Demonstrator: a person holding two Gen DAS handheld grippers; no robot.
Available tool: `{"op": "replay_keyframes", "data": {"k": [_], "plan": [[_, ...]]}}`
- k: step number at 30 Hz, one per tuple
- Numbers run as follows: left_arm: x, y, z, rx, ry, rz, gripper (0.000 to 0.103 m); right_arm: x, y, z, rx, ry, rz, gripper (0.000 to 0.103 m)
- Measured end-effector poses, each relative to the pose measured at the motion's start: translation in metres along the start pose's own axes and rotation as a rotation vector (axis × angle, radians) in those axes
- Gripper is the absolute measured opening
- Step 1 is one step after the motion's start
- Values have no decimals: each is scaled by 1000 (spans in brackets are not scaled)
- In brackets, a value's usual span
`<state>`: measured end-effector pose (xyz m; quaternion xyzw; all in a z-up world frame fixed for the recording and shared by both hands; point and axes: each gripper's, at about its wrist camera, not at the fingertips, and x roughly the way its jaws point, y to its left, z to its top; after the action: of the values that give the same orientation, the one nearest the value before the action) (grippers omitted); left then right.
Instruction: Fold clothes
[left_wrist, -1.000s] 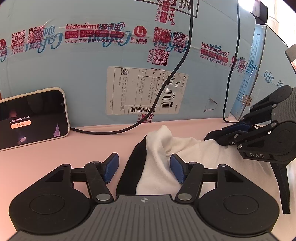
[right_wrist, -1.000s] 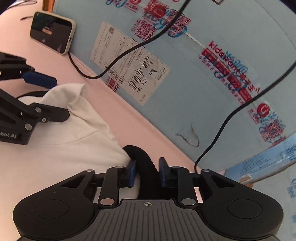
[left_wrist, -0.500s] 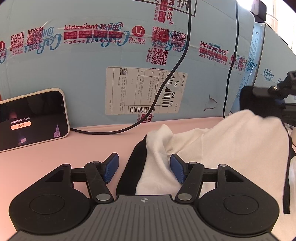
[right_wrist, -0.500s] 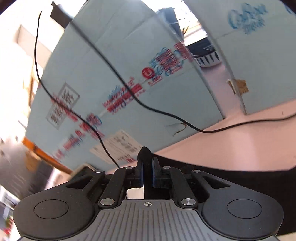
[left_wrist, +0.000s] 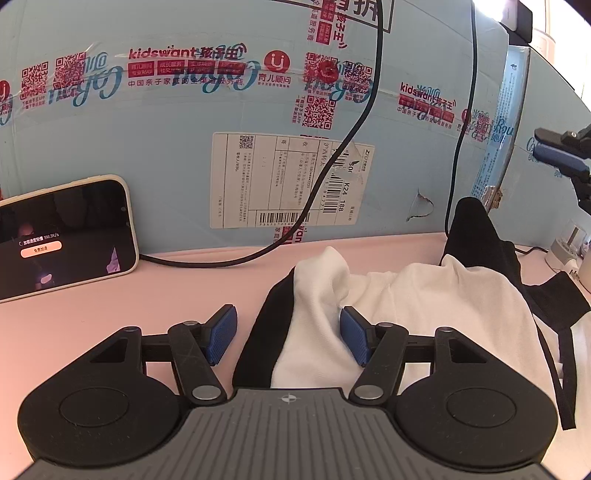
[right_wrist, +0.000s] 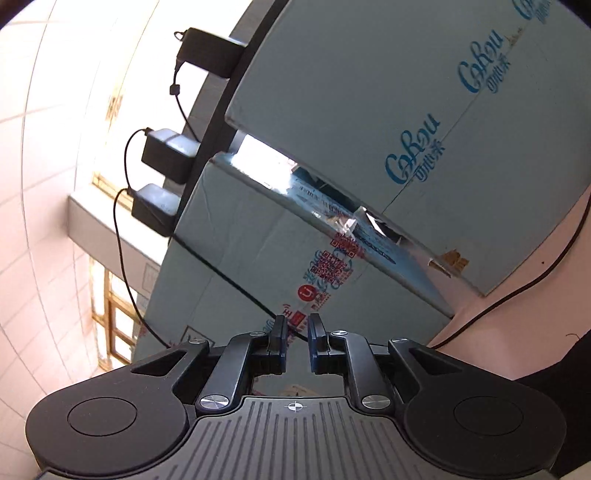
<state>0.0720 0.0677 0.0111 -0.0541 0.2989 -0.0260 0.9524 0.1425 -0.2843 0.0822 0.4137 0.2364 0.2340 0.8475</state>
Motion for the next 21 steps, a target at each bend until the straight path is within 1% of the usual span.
{"op": "replay_keyframes", "data": {"k": [3,4,7,8,11,16,18,19,21], "plan": [[0,0,0,0,0,0,60,17,19,-14,-164,78,-113,15],[0,-1,0,0,0,0,60,22,24,-20,-210,113,-128,15],[-1,-1,0,-1,-2,-1,60,37,30,-42,-276,233,-144,15],[-1,-1,0,-3,-2,-2,60,40,27,-49,-278,268,-152,15],[0,-1,0,-3,-2,-2,60,55,17,-65,-298,323,-202,15],[2,-1,0,0,0,1,60,73,-5,-68,-344,287,-312,14],[3,-1,0,1,1,-3,61,79,-12,-72,-413,261,-388,13],[3,-1,0,2,1,-4,62,82,-16,-75,-453,245,-418,10],[2,-1,0,1,1,-5,62,81,-22,-75,-452,214,-397,9]]}}
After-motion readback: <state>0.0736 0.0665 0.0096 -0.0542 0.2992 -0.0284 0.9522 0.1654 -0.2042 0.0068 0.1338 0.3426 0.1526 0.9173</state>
